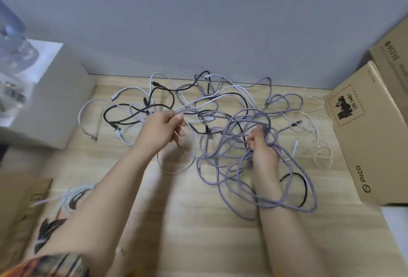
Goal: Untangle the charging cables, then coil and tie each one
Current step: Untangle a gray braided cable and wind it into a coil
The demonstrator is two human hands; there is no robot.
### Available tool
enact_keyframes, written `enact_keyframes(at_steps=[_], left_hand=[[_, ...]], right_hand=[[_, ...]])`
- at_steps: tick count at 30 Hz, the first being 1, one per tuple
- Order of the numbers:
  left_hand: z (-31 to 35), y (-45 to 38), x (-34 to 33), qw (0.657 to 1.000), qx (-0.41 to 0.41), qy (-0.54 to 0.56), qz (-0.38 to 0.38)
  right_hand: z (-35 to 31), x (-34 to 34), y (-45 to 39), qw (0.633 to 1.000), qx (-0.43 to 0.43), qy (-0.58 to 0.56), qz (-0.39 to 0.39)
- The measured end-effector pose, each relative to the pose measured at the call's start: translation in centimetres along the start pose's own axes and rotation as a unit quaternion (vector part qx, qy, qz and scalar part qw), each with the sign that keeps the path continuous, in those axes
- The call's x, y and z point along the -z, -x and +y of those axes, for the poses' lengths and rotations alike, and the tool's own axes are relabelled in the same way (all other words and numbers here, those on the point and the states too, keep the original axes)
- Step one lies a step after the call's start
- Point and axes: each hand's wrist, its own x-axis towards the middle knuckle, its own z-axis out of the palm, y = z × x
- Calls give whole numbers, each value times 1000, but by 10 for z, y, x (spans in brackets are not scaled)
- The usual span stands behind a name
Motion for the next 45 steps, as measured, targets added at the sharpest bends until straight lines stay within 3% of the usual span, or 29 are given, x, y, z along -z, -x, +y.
enact_keyframes(at_steps=[5,9,13,17,19,22,23,26,29,33,36,40,42,43,45], left_hand=[[31,86,17,986,-100,134,-6],[18,130,11,975,-80,203,-45],[-21,154,-7,984,18,158,-78],[-56,163,-21,989,100,103,-37],[-60,172,-25,987,79,99,-101],[-49,187,-43,957,18,151,-247],[-49,189,-49,953,6,171,-250],[-52,182,-59,974,-14,198,-105],[-61,167,-53,983,26,179,38],[-80,147,-28,987,56,79,127],[-85,134,-16,988,95,-32,120],[-69,128,-6,989,95,-110,34],[-46,139,-6,975,86,-205,-5],[-32,148,-5,966,69,-247,-14],[-5,172,-7,969,-52,-242,-13]], right_hand=[[-2,47,67,990,61,-119,-39],[4,71,97,967,107,-213,-91],[40,79,116,983,51,-114,-138],[69,74,126,987,-11,60,-148],[74,68,132,987,4,47,-155],[73,58,142,978,68,51,-192],[71,56,145,975,82,60,-199],[70,58,147,965,83,58,-243],[68,75,141,959,72,46,-270],[57,105,126,979,87,54,-173],[56,120,116,983,108,63,-137],[57,120,114,986,77,46,-142],[53,116,116,988,57,8,-145],[50,114,119,988,47,-4,-146],[45,111,123,986,38,-35,-156]])
